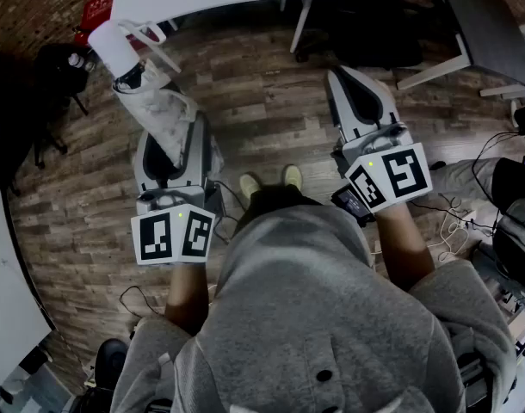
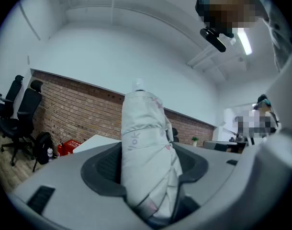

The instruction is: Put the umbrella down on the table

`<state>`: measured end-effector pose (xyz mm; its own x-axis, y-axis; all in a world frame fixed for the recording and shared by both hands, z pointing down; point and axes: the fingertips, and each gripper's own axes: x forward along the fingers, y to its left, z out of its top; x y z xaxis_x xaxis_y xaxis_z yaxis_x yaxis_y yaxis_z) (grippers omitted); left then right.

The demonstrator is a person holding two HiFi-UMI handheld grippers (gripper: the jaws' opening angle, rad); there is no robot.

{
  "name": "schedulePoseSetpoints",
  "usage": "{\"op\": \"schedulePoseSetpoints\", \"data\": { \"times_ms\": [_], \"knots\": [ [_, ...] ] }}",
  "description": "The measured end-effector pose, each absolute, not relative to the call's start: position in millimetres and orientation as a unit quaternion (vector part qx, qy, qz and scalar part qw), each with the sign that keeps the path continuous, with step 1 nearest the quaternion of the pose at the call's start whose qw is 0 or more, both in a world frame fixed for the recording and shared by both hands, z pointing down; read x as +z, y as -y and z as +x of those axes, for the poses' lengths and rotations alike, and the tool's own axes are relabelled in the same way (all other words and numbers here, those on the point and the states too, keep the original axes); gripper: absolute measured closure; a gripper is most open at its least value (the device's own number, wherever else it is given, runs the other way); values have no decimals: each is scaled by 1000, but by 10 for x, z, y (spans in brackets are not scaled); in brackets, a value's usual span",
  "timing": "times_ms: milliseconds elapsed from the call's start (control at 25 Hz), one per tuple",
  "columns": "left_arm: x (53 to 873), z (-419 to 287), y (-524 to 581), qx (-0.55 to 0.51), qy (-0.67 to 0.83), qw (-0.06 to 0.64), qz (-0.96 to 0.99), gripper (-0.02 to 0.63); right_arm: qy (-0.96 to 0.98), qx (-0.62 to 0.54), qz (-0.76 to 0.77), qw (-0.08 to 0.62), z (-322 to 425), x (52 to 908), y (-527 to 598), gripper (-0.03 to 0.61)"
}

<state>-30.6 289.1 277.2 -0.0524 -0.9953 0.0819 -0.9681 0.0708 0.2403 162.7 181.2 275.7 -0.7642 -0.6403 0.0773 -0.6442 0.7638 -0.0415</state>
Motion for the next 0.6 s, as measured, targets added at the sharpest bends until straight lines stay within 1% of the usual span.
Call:
{"op": "schedulePoseSetpoints", "data": {
  "times_ms": [360, 600],
  "knots": [
    [2764, -266, -2877, -59, 719, 114, 683, 327, 943, 27, 329, 34, 1549, 2750, -1867, 548],
    [2733, -338, -2988, -49, 719, 97, 687, 328, 943, 38, 330, 26, 1454, 2745, -1985, 548]
  ]
}}
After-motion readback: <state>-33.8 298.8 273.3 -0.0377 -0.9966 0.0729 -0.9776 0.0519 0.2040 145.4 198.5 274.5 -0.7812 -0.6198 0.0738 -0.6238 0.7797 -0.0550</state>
